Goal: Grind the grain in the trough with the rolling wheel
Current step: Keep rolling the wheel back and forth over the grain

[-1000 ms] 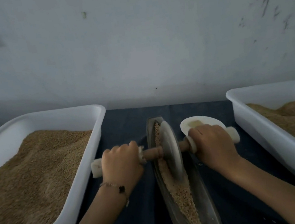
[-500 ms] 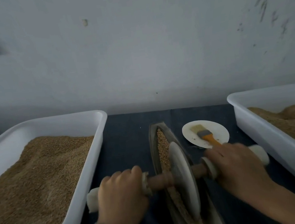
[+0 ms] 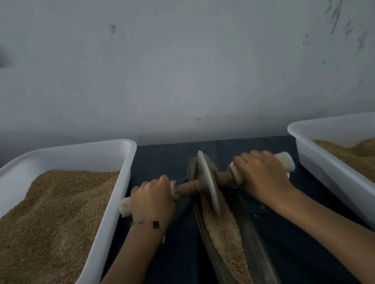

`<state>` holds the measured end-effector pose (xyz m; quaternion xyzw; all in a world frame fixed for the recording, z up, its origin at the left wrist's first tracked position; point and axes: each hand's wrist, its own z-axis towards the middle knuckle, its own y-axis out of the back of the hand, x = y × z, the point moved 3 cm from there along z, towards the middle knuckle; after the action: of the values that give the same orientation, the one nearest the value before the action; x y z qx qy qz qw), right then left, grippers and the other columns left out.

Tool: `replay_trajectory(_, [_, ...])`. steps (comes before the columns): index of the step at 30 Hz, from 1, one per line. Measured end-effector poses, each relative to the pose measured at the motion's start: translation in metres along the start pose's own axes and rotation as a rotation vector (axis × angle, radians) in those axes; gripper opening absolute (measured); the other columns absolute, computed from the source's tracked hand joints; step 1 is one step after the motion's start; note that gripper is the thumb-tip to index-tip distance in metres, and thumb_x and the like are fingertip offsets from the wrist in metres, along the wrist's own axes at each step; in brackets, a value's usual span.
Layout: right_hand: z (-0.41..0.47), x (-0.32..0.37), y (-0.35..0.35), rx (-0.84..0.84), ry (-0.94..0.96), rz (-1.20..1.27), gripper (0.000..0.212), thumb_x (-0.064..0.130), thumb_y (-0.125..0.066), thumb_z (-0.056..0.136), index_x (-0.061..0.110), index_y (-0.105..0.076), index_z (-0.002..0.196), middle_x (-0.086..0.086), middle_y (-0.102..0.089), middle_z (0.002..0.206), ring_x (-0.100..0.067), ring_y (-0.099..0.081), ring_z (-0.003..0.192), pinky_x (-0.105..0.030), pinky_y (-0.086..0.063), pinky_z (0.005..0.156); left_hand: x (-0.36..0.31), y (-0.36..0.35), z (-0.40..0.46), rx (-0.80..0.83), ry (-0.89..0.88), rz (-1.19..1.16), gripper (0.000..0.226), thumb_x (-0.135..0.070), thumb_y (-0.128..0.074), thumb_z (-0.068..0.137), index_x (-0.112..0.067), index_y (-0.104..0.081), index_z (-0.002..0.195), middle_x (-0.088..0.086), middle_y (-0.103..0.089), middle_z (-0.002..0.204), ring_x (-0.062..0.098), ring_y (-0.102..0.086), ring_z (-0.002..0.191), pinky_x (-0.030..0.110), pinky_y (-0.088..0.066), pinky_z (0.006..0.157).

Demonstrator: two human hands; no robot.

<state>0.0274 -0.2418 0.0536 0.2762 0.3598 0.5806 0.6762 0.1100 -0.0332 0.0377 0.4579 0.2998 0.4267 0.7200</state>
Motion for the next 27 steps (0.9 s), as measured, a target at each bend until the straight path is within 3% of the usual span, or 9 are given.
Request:
replay_trajectory(5, [-0.073,0.004,0.039,0.082,-0.036,0.127,0.050,0.007,-0.089,0.035,0.024,-0.057,0.069,0.007,-0.057,0.064,-0.015,-0.053,0.052,-0.022,-0.032,0.049,-0.015,0.040,-0.064,0.027,-0.166,0.022,0.023,-0.042,-0.058,0.082,-0.030,-0.039,0.081,-0.011,-0.058,0.085,0.010,-0.052,0.075,0.026,-0.036,0.069])
replay_trajectory(8, [-0.099,0.004,0.066,0.096,0.013,0.117,0.058,0.011,-0.090,0.020,0.028,-0.059,0.066,0.010,-0.053,0.058,-0.010,-0.050,0.046,-0.016,-0.028,0.047,-0.019,0.066,-0.098,-0.056,-0.276,-0.077,0.045,-0.033,-0.085,0.035,-0.024,-0.048,0.060,-0.006,-0.051,0.052,0.014,-0.050,0.045,0.029,-0.038,0.045])
replay_trajectory(11, [-0.104,0.005,0.081,0.045,0.078,0.088,0.054,0.006,-0.089,0.021,0.022,-0.066,0.067,0.005,-0.057,0.059,-0.015,-0.054,0.047,-0.028,-0.039,0.044,-0.017,0.066,-0.112,-0.096,-0.325,-0.079,0.048,-0.028,-0.084,0.021,-0.020,-0.049,0.053,-0.004,-0.047,0.046,0.017,-0.047,0.038,0.028,-0.035,0.038])
replay_trajectory(15, [-0.089,0.009,0.071,0.033,0.108,0.041,0.050,0.010,-0.087,0.025,0.021,-0.064,0.068,0.006,-0.056,0.060,-0.016,-0.053,0.049,-0.025,-0.031,0.049,-0.011,0.040,-0.101,0.011,-0.245,-0.126,0.045,-0.026,-0.083,0.037,-0.026,-0.042,0.056,-0.005,-0.046,0.048,0.014,-0.047,0.041,0.028,-0.031,0.043])
replay_trajectory(17, [-0.071,0.006,0.052,0.011,0.079,0.051,0.044,0.008,-0.086,0.031,0.020,-0.060,0.065,0.004,-0.056,0.059,-0.018,-0.052,0.050,-0.027,-0.034,0.048,-0.006,0.026,-0.083,0.044,-0.134,-0.050,0.033,-0.036,-0.066,0.069,-0.030,-0.034,0.069,-0.008,-0.049,0.064,0.010,-0.052,0.060,0.026,-0.030,0.057])
replay_trajectory(19, [-0.045,0.003,0.030,0.037,0.064,0.031,0.037,0.011,-0.084,0.044,0.019,-0.057,0.068,0.002,-0.059,0.064,-0.021,-0.055,0.055,-0.032,-0.039,0.051,-0.002,0.013,-0.062,0.030,-0.040,-0.004,0.019,-0.040,-0.049,0.085,-0.032,-0.034,0.078,-0.011,-0.053,0.080,0.009,-0.053,0.077,0.027,-0.031,0.064])
replay_trajectory(22, [-0.004,-0.011,-0.004,0.180,-0.019,-0.046,0.013,0.025,-0.063,0.078,0.025,-0.052,0.085,0.005,-0.062,0.087,-0.019,-0.057,0.080,-0.030,-0.030,0.065,-0.004,0.003,-0.028,-0.072,0.001,0.001,0.011,-0.036,-0.051,0.088,-0.026,-0.047,0.084,-0.008,-0.061,0.085,0.014,-0.056,0.079,0.028,-0.038,0.068])
replay_trajectory(24, [0.014,-0.018,-0.018,0.174,-0.050,-0.036,0.010,0.022,-0.059,0.081,0.024,-0.051,0.088,0.004,-0.061,0.089,-0.019,-0.055,0.083,-0.030,-0.025,0.065,-0.006,0.003,-0.007,-0.143,0.032,0.019,0.012,-0.034,-0.052,0.089,-0.023,-0.049,0.085,-0.005,-0.062,0.085,0.015,-0.056,0.078,0.028,-0.034,0.067])
replay_trajectory(27, [0.026,-0.020,-0.026,0.132,-0.071,-0.038,0.012,0.013,-0.057,0.079,0.020,-0.054,0.089,0.001,-0.061,0.088,-0.022,-0.056,0.083,-0.031,-0.024,0.065,-0.003,0.000,0.014,-0.090,0.055,0.083,0.015,-0.037,-0.053,0.089,-0.023,-0.049,0.088,-0.006,-0.062,0.089,0.013,-0.056,0.081,0.026,-0.033,0.069])
